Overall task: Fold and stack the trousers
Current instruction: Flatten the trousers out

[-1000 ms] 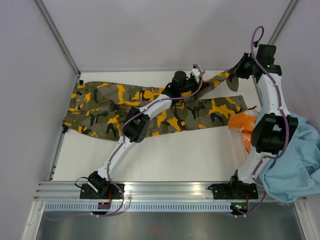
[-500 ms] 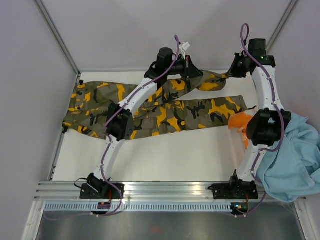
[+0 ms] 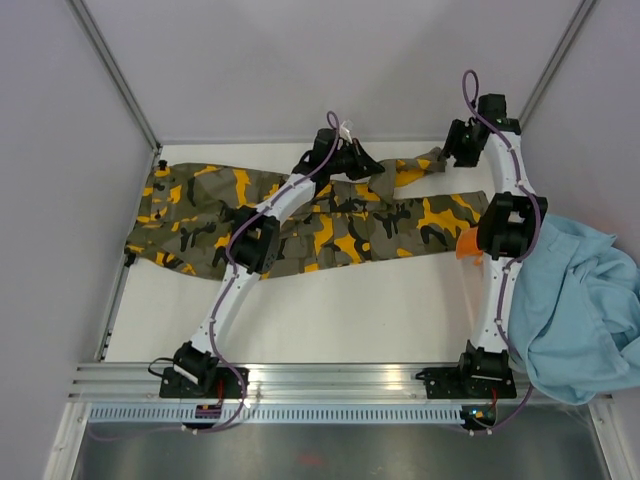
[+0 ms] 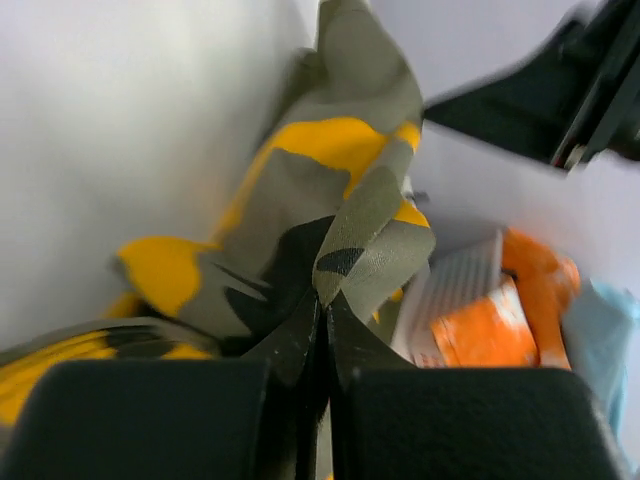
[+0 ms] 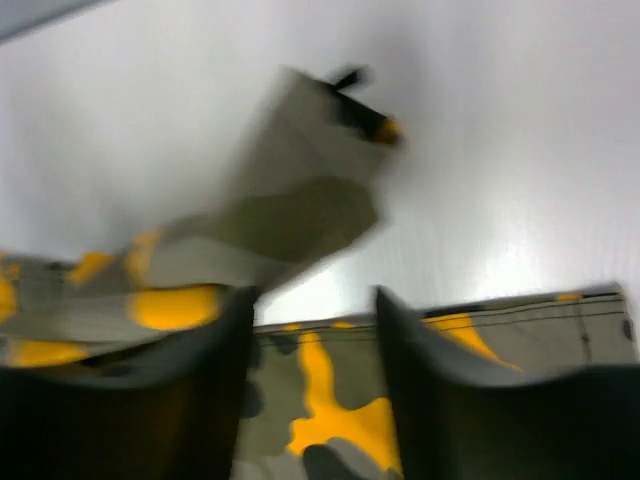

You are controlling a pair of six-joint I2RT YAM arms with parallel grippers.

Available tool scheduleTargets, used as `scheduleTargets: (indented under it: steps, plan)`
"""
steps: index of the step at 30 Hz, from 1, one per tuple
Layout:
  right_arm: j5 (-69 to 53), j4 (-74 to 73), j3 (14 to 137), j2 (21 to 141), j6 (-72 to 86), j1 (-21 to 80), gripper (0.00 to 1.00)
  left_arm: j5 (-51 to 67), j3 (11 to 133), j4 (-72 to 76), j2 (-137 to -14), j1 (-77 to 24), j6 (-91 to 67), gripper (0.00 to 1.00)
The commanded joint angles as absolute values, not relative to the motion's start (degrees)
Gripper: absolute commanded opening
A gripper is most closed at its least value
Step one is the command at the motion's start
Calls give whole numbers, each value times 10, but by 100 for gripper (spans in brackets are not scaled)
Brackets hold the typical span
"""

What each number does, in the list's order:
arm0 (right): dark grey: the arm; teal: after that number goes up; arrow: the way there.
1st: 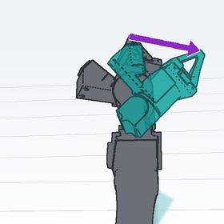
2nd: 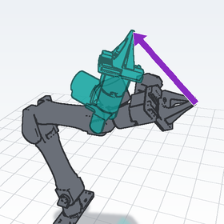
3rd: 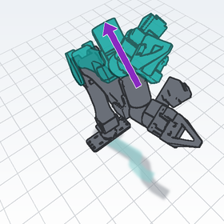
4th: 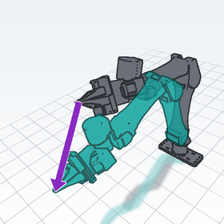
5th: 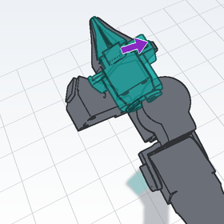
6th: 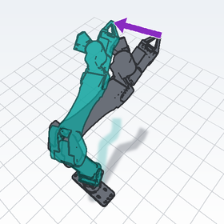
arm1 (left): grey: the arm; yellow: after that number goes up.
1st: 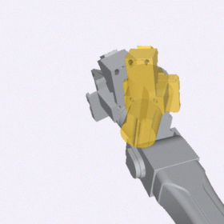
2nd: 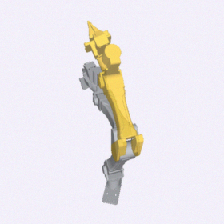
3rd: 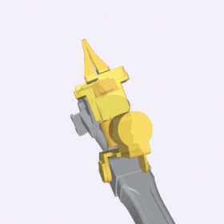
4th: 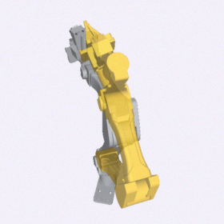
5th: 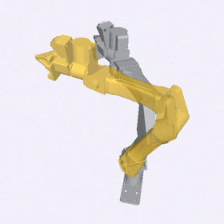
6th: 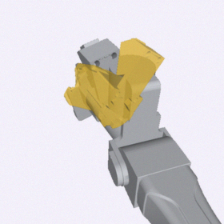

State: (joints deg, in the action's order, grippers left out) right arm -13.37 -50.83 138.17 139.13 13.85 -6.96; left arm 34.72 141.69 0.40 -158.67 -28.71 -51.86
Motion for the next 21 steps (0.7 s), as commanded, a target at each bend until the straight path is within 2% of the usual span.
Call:
scheduleTargets:
  steps: [1, 4, 6, 9, 15, 21]
  plan:
    - [-81, -470, 1396, 1392, 119, -108, 68, 233, 1427, 43, -1600, -250, -586, 2]
    - [-85, -411, 1318, 1338, 121, -110, 89, 176, 1428, 61, -1608, -250, -603, 2]
    - [-70, -363, 1262, 1293, 133, -113, 94, 147, 1427, 55, -1607, -248, -603, 2]
    - [-76, -308, 1199, 1259, 164, -120, 92, 117, 1426, 43, -1607, -243, -600, 2]
    - [-166, -222, 1144, 1281, 261, -121, 78, 122, 1412, 42, -1610, -243, -594, 2]
    - [-179, -164, 1142, 1345, 380, -80, 80, 141, 1409, 42, -1612, -247, -574, 2]
